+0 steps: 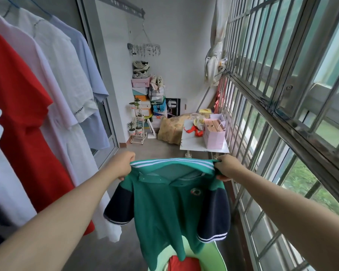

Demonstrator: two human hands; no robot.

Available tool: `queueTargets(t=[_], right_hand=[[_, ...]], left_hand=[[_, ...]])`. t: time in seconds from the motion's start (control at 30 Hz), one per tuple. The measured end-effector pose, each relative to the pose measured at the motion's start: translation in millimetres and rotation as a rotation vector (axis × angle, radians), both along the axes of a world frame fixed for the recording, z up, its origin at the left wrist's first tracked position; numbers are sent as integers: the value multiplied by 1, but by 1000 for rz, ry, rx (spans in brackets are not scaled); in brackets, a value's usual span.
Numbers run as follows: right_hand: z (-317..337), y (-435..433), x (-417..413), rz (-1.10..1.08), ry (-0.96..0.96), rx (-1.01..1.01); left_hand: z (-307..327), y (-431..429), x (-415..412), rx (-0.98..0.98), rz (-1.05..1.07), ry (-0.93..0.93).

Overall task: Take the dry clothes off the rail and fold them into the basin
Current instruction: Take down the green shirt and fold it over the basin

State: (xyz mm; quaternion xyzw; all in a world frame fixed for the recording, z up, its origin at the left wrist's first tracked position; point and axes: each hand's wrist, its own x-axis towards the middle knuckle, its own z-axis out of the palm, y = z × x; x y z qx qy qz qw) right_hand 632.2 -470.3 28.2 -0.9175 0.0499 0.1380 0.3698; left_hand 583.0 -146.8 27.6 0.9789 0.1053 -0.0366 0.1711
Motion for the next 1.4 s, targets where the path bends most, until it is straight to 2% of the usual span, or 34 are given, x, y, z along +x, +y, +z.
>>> queueTargets(t=[0.17, 0.27, 0.37, 0.57, 0.67, 0.77, 0.9, 1.03, 1.13, 1.27, 1.4], right_hand=[[0, 4, -6, -169, 215, 646], [2, 9, -9, -225, 245, 807], [1, 11, -10, -267, 260, 861], [-1, 0, -17, -119, 301, 820], [-6, -5, -16, -88, 244, 712], [-11, -3, -16, -86, 87, 514], [-14, 2, -18, -8, -132, 229], [-17, 3, -16, 60, -269, 52], [-16, -2, -14, 69, -320, -1], [-15, -1, -14, 48, -284, -13], [-15, 10, -14, -5, -250, 4]], left_hand=[[6, -20, 5, -521, 255, -50], [9, -25, 4, -766, 347, -36], [8, -26, 1, -891, 359, 1], [10, -20, -5, -1134, 371, 108], [7, -19, -7, -1135, 273, 106], [-2, -19, -5, -1038, 218, 103], [-7, -27, -7, -761, 106, 72], [-9, -36, -9, -571, 60, 35], [-12, -35, -8, -589, 127, -43], [-14, -39, -1, -595, 341, -43], [-15, -61, 3, -910, 483, -4]])
